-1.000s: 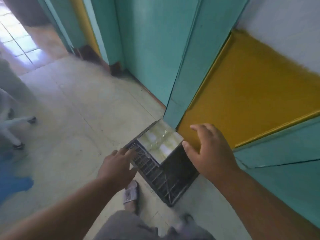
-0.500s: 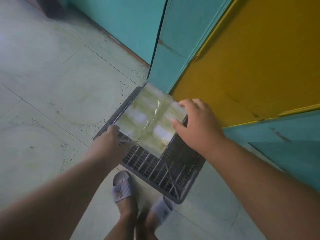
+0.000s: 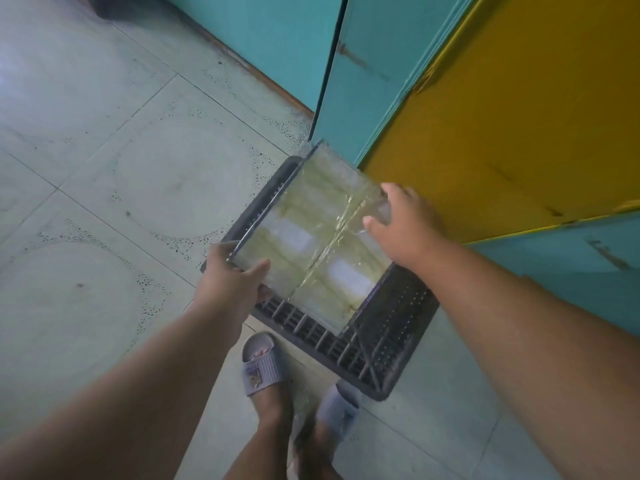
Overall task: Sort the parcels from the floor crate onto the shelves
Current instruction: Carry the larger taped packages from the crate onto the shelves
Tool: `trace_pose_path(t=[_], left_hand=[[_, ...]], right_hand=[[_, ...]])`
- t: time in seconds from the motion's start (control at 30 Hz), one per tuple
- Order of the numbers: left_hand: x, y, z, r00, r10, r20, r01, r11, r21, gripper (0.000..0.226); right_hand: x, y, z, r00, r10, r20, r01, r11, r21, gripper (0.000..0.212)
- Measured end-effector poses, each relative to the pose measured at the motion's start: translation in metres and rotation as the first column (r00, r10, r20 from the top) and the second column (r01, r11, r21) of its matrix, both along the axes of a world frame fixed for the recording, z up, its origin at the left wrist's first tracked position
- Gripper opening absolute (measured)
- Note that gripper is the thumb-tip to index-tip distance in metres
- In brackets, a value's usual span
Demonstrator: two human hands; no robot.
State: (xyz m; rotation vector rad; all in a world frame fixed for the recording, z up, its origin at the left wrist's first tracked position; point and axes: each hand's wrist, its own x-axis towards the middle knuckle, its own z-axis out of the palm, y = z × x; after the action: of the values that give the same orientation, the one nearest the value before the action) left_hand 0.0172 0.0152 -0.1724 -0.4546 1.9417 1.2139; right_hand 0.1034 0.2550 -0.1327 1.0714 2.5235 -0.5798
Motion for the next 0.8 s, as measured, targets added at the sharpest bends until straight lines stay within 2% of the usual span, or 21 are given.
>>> trace_pose_path(t=[0.13, 0.2, 0.3, 0.4, 0.5, 0.57, 0.63, 0.7, 0.77, 0.8], left_hand=[[0.019, -0.015, 0.099, 0.983, 0.171, 0.066, -0.176, 0.981, 0.085, 0.013], [0.031, -0.026, 0.16, 0.963, 0.252, 0.092, -0.262, 0.957, 0.128, 0.015], [0.045, -0.054, 0.249, 0.953, 0.293, 0.081, -0.303, 0.935, 0.183, 0.024], [0.053, -0.091, 0.316, 0.946, 0.3, 0.119, -0.323, 0.899, 0.297, 0.034], [0.052, -0.119, 0.362, 0.971, 0.188, 0.145, -0.233, 0.877, 0.421, 0.064], [0.05, -0.129, 0.386, 0.996, 0.016, 0.084, -0.054, 0.886, 0.461, 0.069], [0.049, -0.128, 0.409, 0.987, -0.152, -0.046, 0.158, 0.908, 0.389, 0.065], [0.048, -0.123, 0.427, 0.95, -0.27, -0.157, 0.307, 0.901, 0.308, 0.076], [0.047, -0.123, 0.438, 0.915, -0.34, -0.217, 0.392, 0.874, 0.286, 0.081], [0.046, -0.125, 0.442, 0.908, -0.348, -0.232, 0.407, 0.864, 0.297, 0.075]], right_hand=[[0.03, -0.029, 0.095, 0.988, -0.079, -0.13, 0.07, 0.995, -0.075, 0.059], [0.044, -0.045, 0.148, 0.972, -0.103, -0.21, 0.081, 0.99, -0.113, 0.051], [0.06, -0.068, 0.241, 0.934, -0.169, -0.314, 0.098, 0.969, -0.228, 0.054], [0.074, -0.086, 0.327, 0.917, -0.148, -0.372, 0.017, 0.943, -0.333, 0.055], [0.084, -0.102, 0.39, 0.908, -0.127, -0.398, -0.015, 0.942, -0.335, 0.059], [0.086, -0.11, 0.421, 0.904, -0.166, -0.394, 0.023, 0.939, -0.344, 0.064], [0.091, -0.116, 0.446, 0.885, -0.232, -0.404, 0.064, 0.92, -0.386, 0.074], [0.098, -0.122, 0.463, 0.851, -0.318, -0.418, 0.123, 0.895, -0.429, 0.082], [0.106, -0.133, 0.473, 0.837, -0.357, -0.415, 0.187, 0.899, -0.396, 0.066], [0.11, -0.138, 0.472, 0.831, -0.379, -0.407, 0.222, 0.898, -0.381, 0.059]])
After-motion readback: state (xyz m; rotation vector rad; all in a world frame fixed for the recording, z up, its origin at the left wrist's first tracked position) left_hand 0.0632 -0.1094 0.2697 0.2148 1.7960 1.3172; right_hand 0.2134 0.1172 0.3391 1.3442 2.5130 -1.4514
